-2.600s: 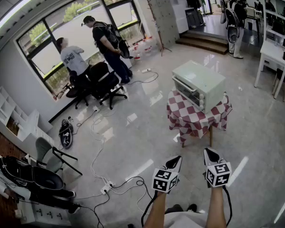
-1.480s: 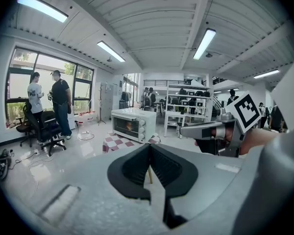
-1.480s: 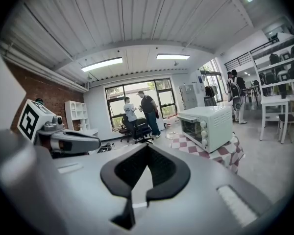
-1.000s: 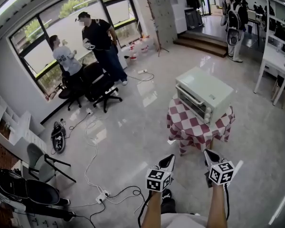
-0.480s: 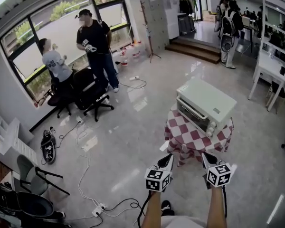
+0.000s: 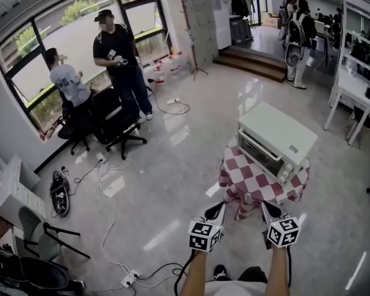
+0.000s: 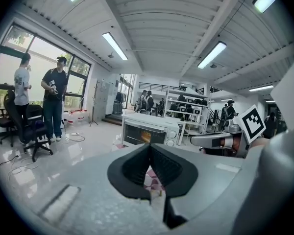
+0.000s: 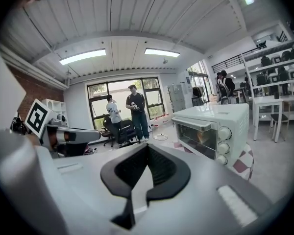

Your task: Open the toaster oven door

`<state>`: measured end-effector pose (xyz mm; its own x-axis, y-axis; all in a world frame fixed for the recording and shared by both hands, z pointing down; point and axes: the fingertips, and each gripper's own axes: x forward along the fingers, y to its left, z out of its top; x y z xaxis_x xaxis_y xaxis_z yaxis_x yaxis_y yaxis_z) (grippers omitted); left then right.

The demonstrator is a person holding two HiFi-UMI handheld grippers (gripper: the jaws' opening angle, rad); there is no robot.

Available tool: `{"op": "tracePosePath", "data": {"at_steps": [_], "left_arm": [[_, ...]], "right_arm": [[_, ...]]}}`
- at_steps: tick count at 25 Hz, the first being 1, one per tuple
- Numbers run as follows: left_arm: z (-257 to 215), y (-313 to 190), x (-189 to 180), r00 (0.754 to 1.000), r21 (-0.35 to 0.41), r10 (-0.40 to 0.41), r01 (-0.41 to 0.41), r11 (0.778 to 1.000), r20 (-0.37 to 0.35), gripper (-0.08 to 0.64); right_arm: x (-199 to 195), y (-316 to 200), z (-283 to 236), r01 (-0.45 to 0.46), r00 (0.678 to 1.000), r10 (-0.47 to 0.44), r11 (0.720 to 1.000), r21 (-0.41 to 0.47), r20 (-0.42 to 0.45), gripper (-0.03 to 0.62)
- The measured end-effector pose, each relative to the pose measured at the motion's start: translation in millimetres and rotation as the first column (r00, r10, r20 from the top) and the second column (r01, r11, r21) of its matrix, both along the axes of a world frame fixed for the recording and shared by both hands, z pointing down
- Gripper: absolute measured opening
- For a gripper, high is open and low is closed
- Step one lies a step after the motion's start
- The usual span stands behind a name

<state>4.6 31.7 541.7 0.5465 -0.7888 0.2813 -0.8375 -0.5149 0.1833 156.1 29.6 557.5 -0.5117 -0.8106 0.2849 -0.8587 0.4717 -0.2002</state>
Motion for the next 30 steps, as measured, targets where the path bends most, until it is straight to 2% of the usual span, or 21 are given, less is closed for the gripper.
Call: {"op": "tracePosePath", "data": {"at_steps": [10, 15, 21, 30], "left_arm": [[22.3, -20.2, -13.1, 1.000, -0.043, 0.029, -0.029, 0.999, -0.012, 0.003], [24.3, -42.2, -14.4, 0.999, -0.042, 0.014, -0.015, 0.999, -0.029, 0.003], [25.5, -77.4, -1.3, 1.000, -0.052, 0.016, -0.017, 0.999, -0.022, 0.003], [37.3, -139.8, 14.0, 0.998, -0.088, 0.060, -0.060, 0.994, -0.013, 0.003]], "right_arm": [[2.4, -20.8, 16.4, -0.069, 0.997, 0.069, 0.997, -0.027, -0.026, 0.003], [6.0, -42.6, 17.2, -0.075, 0.996, 0.074, 0.997, -0.023, -0.051, 0.003], [18.8, -79.4, 13.3, -0.102, 0.993, 0.101, 0.995, -0.004, -0.062, 0.003], [29.4, -134.6, 20.5, -0.132, 0.972, 0.130, 0.991, 0.005, -0.197, 0.003]]}}
